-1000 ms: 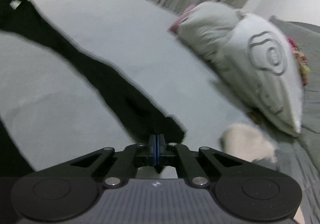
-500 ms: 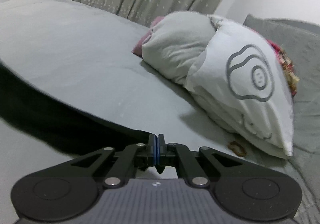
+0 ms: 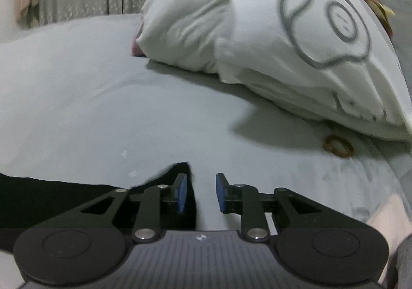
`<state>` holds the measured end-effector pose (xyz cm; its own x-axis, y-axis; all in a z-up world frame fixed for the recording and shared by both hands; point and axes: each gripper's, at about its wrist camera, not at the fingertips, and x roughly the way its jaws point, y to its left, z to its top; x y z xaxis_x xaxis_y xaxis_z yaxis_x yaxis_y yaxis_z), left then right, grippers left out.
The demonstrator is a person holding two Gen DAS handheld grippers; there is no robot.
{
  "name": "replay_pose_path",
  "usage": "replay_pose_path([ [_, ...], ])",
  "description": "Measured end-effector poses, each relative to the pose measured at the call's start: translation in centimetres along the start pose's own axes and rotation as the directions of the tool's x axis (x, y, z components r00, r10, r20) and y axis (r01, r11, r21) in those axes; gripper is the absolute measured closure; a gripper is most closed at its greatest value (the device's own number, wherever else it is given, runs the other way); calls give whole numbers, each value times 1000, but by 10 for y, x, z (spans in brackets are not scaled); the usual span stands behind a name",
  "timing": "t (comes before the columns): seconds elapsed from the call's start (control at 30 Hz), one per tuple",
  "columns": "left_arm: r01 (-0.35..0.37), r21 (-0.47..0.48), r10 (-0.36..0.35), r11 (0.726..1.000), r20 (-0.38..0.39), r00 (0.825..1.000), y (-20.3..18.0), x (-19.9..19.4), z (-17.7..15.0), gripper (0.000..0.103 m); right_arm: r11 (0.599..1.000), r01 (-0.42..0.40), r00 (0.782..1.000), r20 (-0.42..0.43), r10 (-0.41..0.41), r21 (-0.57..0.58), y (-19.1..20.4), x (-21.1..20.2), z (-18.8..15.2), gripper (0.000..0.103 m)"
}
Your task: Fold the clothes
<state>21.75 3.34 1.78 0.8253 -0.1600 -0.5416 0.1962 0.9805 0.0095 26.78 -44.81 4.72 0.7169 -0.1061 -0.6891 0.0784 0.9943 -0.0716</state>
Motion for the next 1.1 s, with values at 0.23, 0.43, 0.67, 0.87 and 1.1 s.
replay_pose_path([
  [0.23,67,53,-68,996,23,997,-6,-38,-4,40,995,-97,994,-48,98,27,-2,-10,-21,72],
  [0.43,127,134,-130,983,16,991,-13,-75,-17,38,978,-155,985,-47,163,141,-6,-2,-32,72],
  [0.67,184,284,-176,941,-53,983,-33,-84,-43,44,954,-197,980,5,201,224,2,7,-45,94],
  [0.87,207,377,-190,903,-82,978,-58,-64,-53,60,944,-202,979,59,194,262,-6,-4,-44,101],
  [1.1,241,428,-226,871,-86,970,-74,-53,-50,102,963,-138,990,51,130,231,-33,-35,-40,103],
])
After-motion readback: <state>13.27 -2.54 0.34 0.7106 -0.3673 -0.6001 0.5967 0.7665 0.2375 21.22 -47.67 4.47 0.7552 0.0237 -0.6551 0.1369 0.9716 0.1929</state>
